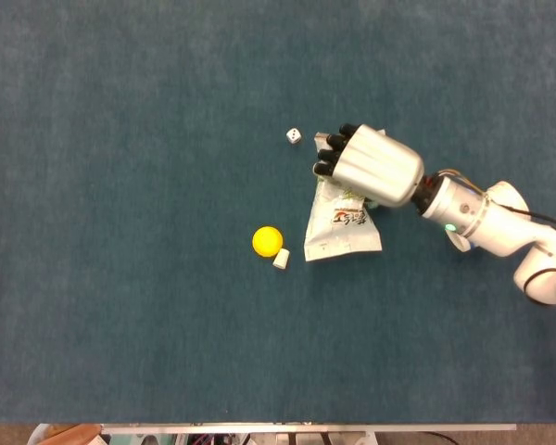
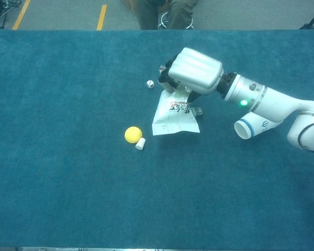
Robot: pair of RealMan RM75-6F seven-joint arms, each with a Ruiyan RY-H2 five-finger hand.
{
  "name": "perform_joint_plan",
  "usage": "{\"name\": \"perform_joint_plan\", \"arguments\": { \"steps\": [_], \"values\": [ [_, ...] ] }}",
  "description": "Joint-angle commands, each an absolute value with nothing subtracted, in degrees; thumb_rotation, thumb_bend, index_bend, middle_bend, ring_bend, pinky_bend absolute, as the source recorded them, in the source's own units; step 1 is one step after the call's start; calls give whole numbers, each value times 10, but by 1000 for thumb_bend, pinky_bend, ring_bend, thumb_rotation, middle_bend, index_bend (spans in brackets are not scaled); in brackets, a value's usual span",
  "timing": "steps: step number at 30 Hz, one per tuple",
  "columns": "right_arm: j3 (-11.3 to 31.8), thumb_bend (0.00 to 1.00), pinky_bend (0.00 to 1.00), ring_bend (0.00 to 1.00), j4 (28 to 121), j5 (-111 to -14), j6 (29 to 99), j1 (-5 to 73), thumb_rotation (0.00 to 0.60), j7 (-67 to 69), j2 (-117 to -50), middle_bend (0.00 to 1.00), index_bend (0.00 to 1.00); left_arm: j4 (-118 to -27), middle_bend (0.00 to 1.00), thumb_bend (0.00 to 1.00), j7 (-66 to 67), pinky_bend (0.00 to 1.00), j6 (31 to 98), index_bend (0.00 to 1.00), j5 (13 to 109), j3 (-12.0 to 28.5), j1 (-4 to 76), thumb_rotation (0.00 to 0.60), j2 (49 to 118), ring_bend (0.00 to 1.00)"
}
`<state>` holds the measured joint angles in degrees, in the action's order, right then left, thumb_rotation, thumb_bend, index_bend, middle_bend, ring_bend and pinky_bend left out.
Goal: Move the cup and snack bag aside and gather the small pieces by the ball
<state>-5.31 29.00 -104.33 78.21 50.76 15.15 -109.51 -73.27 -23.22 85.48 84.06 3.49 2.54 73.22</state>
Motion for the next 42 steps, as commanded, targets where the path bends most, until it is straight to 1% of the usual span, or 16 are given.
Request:
{"name": "perform_joint_plan", "arguments": {
  "steps": [1,5,11,14,17,20,24,29,35,42],
  "values": [
    [-45,0,622,542,338,-1039,810,499,600,128,-1059,665,704,-738,497,309,-227,497,853,553,840,37,28,600,730,335],
    [-49,0,622,542,437,-1042,831,483,600,73,-992,665,705,-747,497,309,-217,497,852,553,842,38,31,600,726,335],
    [-64,0,622,542,663,-1039,818,449,600,-61,-851,665,704,-768,497,309,-193,497,855,553,855,41,43,600,720,335],
    [-71,0,622,542,757,-1032,811,428,600,-117,-795,665,704,-780,496,309,-181,497,855,553,859,44,49,600,716,335],
    [-85,0,622,542,831,-1033,808,406,600,-159,-752,665,705,-791,496,309,-171,497,855,553,863,45,53,600,712,335],
    [-106,0,622,542,885,-1044,809,380,600,-193,-724,665,704,-798,496,309,-161,497,852,553,864,44,56,600,711,335],
    [-125,0,622,542,922,-1043,794,352,600,-220,-706,665,705,-804,496,309,-153,497,850,553,864,43,59,600,712,335],
    [-134,0,622,542,928,-1019,771,321,600,-222,-698,665,705,-805,496,309,-152,497,850,553,862,42,60,600,712,335],
    [-132,0,622,543,930,-1000,747,300,600,-213,-695,665,704,-801,496,309,-157,497,851,553,857,41,57,600,712,335],
    [-138,0,622,543,957,-989,725,278,600,-218,-677,665,704,-796,496,309,-161,497,850,553,855,40,57,600,714,335]
  ]
}}
